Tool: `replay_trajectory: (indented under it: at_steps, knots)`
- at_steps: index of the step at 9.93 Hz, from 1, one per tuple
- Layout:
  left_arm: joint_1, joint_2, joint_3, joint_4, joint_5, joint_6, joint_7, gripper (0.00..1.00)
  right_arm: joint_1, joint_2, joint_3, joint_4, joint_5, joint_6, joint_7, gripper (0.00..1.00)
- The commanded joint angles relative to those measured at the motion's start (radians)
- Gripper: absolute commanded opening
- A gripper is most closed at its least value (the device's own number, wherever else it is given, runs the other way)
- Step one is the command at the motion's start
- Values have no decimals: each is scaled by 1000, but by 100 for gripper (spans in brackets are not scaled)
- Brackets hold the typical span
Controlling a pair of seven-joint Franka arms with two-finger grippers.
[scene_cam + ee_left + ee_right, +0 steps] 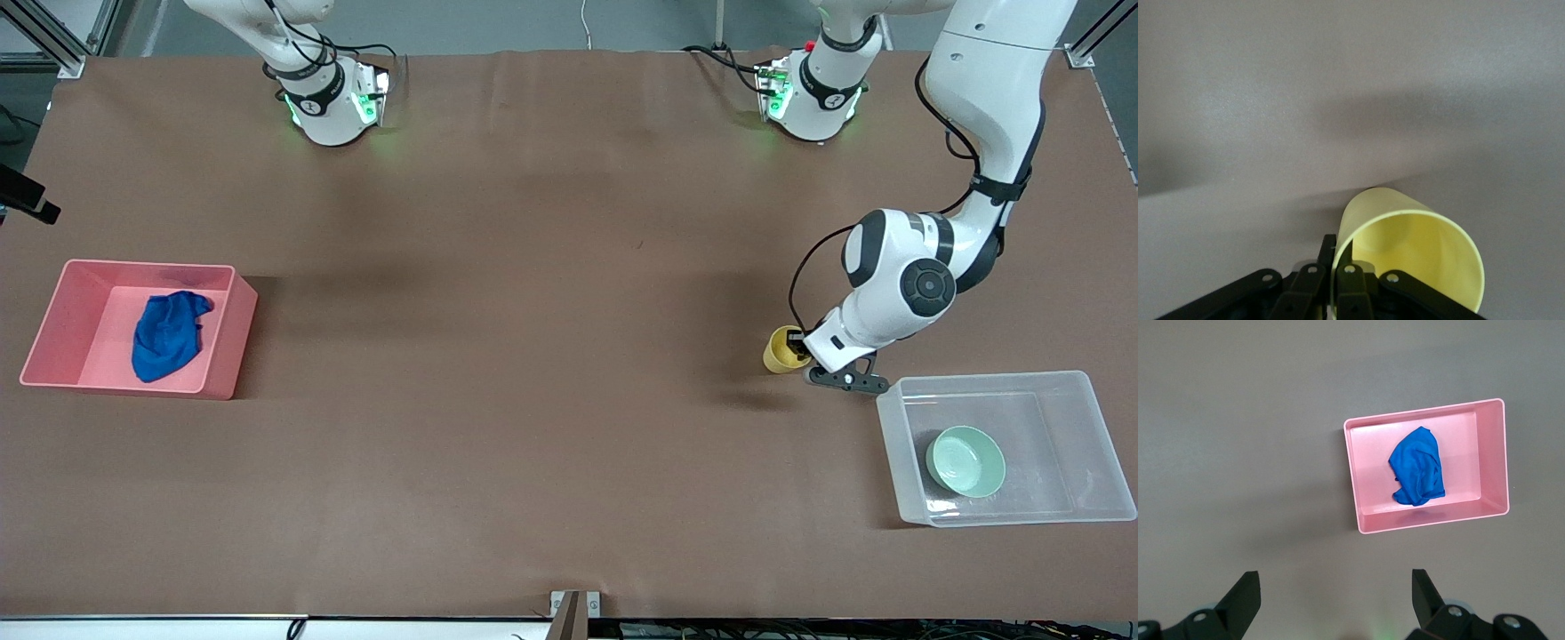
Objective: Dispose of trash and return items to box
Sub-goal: 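Move the left gripper to the yellow cup and grasp it, then carry the yellow cup with the left gripper into the green bowl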
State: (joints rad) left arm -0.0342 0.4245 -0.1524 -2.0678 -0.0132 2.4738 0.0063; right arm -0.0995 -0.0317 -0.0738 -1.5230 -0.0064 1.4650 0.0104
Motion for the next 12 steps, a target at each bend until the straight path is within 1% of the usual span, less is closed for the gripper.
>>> replay_trajectory:
  at_steps: [1, 2, 3, 4, 5, 6, 7, 10, 11, 12]
  knots:
    - [13, -10, -1, 11, 21, 5, 7, 0, -2, 1, 0, 10, 2, -14, 6, 100]
    - [19, -24, -1, 35, 19, -10, 9, 0, -2, -1, 0, 10, 2, -14, 5, 100]
    - [25, -27, 1, 105, 19, -88, 9, 0, -2, 1, 0, 10, 2, -14, 6, 100]
    - [33, -23, 2, 214, 19, -202, 9, 0, -2, 1, 0, 10, 2, -14, 6, 100]
    - [60, -4, 5, 345, 19, -310, 11, 0, -2, 1, 0, 10, 2, -14, 5, 100]
    - [100, 32, 4, 456, 19, -367, 30, 0, -2, -1, 0, 10, 2, -14, 6, 100]
    - [144, 72, 4, 548, 15, -392, 73, 0, -2, 1, 0, 10, 2, -14, 6, 100]
    - [252, 236, 11, 772, 15, -401, 245, 0, -2, 1, 0, 9, 2, -14, 5, 100]
    - [288, 297, 10, 843, 12, -400, 286, 0, -2, 1, 0, 10, 2, -14, 5, 100]
    - [305, 353, 8, 885, 9, -398, 335, 0, -2, 1, 0, 9, 2, -14, 5, 100]
